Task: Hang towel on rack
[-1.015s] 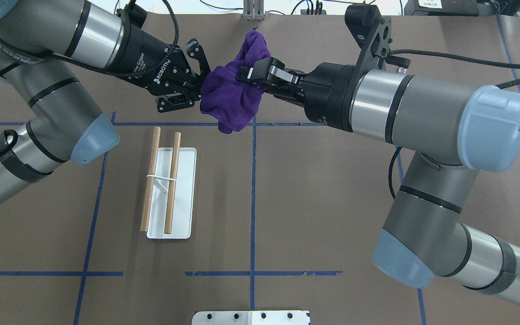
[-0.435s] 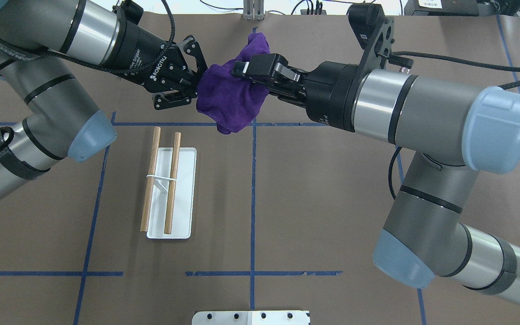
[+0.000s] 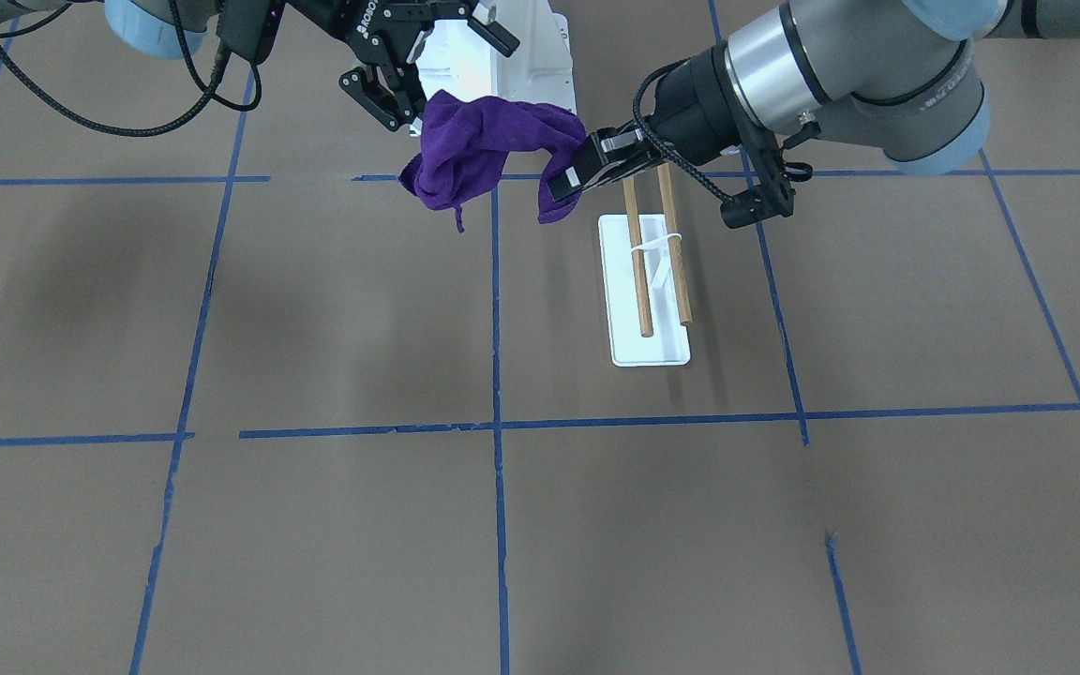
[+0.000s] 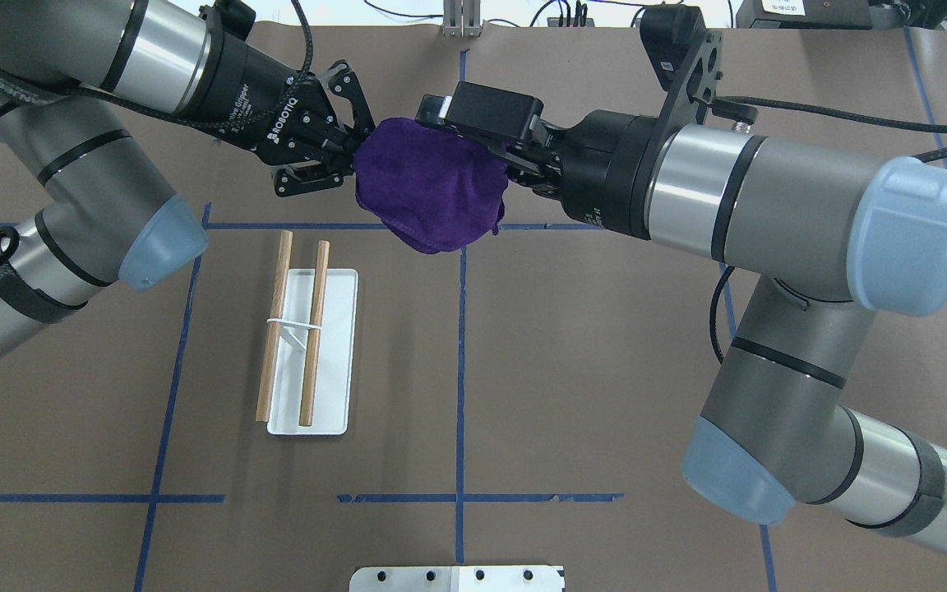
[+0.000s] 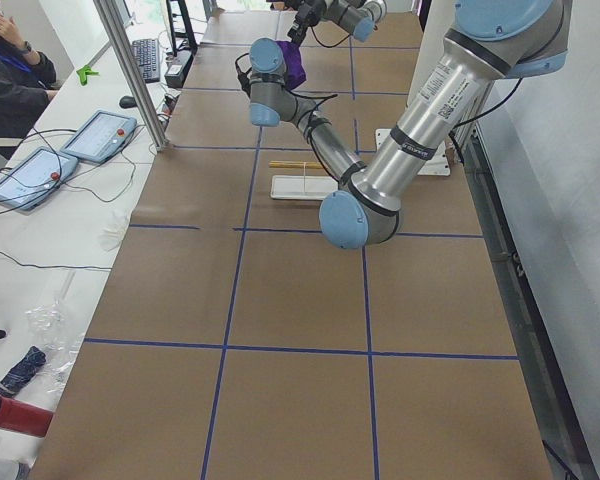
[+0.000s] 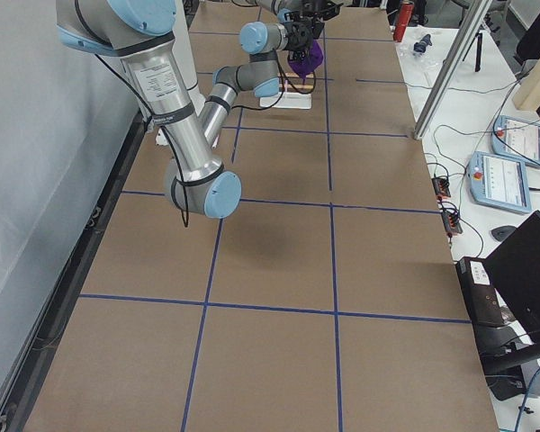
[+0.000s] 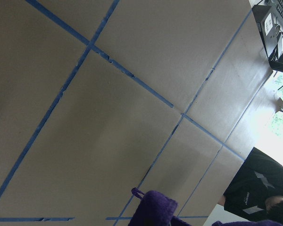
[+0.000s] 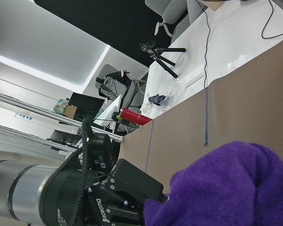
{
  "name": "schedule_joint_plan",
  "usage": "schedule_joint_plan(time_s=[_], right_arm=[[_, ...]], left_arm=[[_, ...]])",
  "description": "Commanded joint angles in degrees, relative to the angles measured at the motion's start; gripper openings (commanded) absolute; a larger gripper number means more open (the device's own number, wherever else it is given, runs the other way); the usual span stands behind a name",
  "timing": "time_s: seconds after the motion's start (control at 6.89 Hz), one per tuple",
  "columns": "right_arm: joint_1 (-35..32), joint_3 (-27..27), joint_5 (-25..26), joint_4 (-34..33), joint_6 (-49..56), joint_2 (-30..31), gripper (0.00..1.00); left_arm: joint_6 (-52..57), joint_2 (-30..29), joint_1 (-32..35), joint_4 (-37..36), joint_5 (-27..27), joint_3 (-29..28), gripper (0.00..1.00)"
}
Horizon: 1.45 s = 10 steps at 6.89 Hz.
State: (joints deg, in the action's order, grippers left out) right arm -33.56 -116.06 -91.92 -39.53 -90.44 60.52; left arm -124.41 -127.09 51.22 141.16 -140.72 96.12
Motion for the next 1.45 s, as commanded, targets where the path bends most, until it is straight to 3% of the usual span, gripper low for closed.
schedule_joint_plan(time_s=[0.0, 0.44, 0.73, 1.02, 1.16, 1.31], right_arm=[[-0.45, -3.88, -0.27, 0.77, 0.0, 4.84, 1.0], [-8.5, -4.53, -6.05, 6.12, 0.96, 17.22, 1.0], [-16.06, -3.83, -11.06, 5.44, 5.77, 23.65, 1.0], [-20.65, -1.55, -12.3, 1.95, 12.09, 26.74, 1.0], [-22.06, -1.54, -13.53, -3.13, 19.17, 26.84, 1.0], [-23.29, -1.45, -13.54, -5.36, 22.46, 27.45, 1.0]], left_arm=[[0.13, 0.35, 2.11, -0.35, -1.3, -0.05, 0.0], [0.13, 0.53, 3.27, -0.79, -2.11, -0.31, 0.0], [0.4, 1.31, 3.01, -0.79, -1.4, -0.67, 0.0], [0.57, 1.24, 2.75, -0.62, -1.05, 0.73, 0.0], [2.14, 1.67, 0.48, -0.53, 1.91, 4.48, 0.0], [3.98, 2.28, -4.68, -0.53, 8.99, 6.87, 0.0]])
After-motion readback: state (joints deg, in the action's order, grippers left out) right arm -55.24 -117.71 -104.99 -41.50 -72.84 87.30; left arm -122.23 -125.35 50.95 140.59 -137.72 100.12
